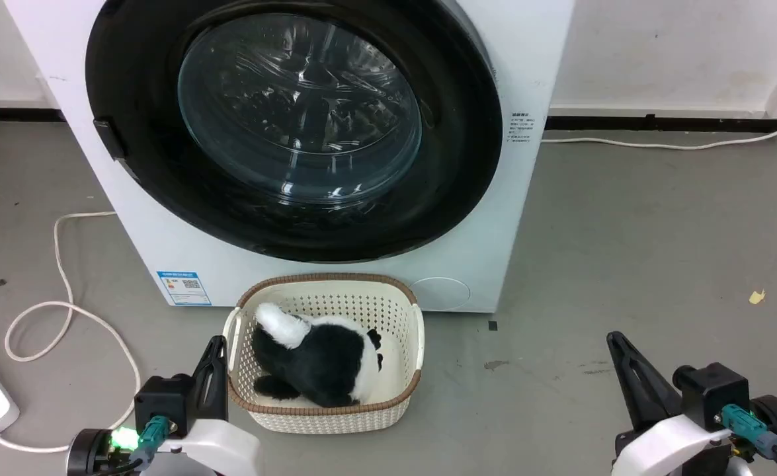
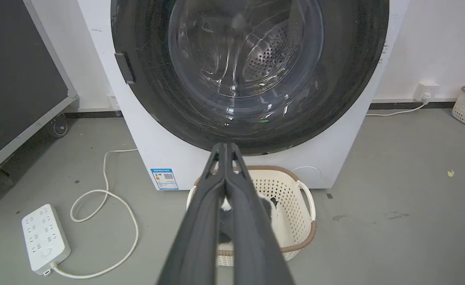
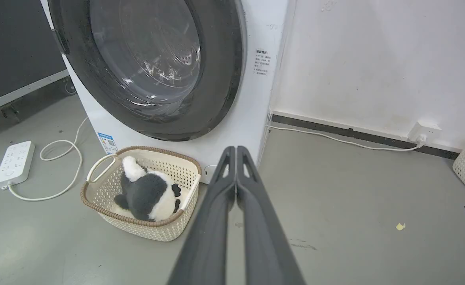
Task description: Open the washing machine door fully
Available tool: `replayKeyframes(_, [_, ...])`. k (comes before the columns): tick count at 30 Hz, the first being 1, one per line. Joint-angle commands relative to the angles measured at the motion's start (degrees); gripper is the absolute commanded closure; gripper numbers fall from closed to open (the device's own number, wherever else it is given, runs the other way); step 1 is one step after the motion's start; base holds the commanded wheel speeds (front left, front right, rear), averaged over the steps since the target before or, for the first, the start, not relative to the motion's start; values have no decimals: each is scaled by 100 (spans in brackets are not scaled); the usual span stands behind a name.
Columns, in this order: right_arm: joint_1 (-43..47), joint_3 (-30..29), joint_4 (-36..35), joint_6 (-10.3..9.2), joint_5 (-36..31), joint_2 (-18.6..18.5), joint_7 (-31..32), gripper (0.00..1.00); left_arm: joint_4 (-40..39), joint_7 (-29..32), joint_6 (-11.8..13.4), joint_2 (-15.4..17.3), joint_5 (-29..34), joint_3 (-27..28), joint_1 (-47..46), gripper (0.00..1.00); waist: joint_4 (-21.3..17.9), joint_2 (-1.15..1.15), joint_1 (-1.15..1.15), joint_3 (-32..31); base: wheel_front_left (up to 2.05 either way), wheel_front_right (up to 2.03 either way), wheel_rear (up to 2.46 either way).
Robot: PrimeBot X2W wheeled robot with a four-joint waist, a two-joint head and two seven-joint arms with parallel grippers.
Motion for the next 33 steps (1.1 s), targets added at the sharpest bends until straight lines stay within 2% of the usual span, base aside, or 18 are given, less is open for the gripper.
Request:
replayKeyframes(1, [-69, -4, 13, -6, -43, 29, 3, 100, -20, 2, 16, 3, 52, -1, -85, 100, 0, 0, 0, 0, 0, 0, 0])
replayKeyframes(33, [-69, -4, 13, -6, -43, 29, 3, 100, -20, 2, 16, 3, 52, -1, -85, 100, 0, 0, 0, 0, 0, 0, 0])
